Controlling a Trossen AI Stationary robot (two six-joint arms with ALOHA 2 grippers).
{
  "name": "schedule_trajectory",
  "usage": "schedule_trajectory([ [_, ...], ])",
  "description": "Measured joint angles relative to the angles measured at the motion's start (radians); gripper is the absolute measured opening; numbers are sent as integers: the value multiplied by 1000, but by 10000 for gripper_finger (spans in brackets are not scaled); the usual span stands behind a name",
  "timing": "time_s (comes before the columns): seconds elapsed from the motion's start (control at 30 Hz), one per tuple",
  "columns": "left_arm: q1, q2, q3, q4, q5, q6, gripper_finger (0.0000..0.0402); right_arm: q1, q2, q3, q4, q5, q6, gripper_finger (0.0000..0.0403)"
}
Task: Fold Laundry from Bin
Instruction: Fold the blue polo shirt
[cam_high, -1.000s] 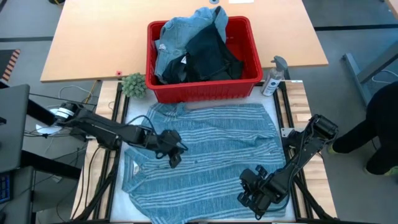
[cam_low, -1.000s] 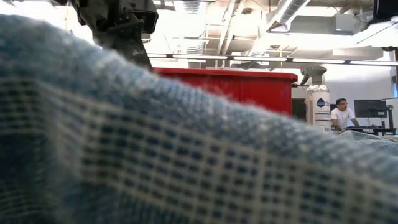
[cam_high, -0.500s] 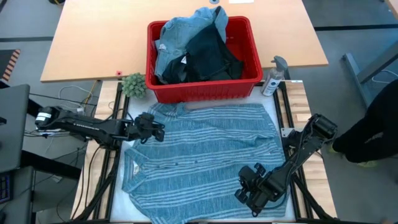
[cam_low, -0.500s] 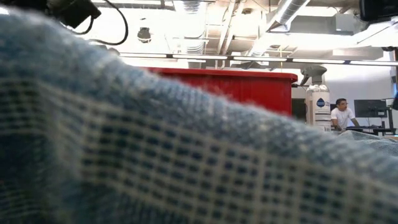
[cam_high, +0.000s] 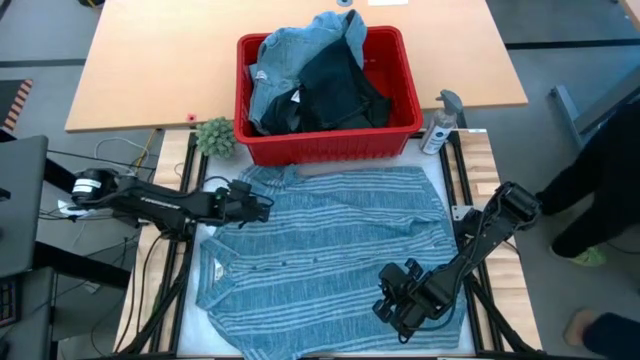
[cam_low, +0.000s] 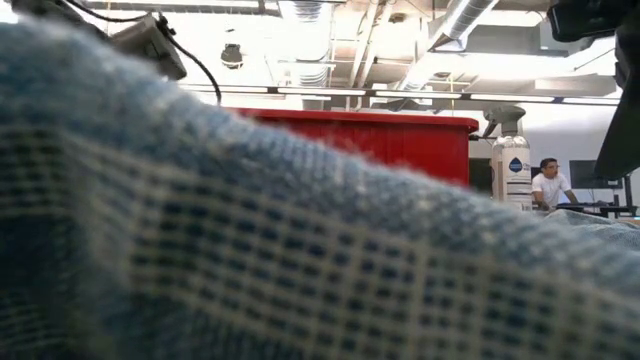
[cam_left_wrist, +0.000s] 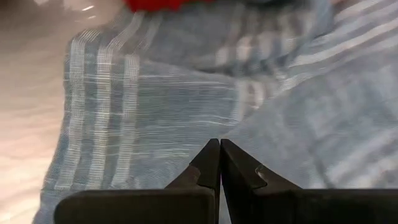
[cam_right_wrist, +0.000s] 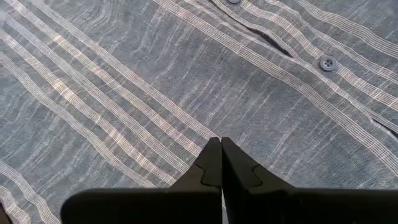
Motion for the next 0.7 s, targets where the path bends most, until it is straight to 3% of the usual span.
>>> schedule_trajectory([
  [0.3,78,90,2,-114,59,-10,0,-1,0,0,0,-7,25,22],
  [0.6,115,80,2,-358,24,-84,0,-74,0,0,-138,-7,268,21],
  [0.7,107,72,6,-356,33,-55,0,-120,0,0,-150,-6,249,21],
])
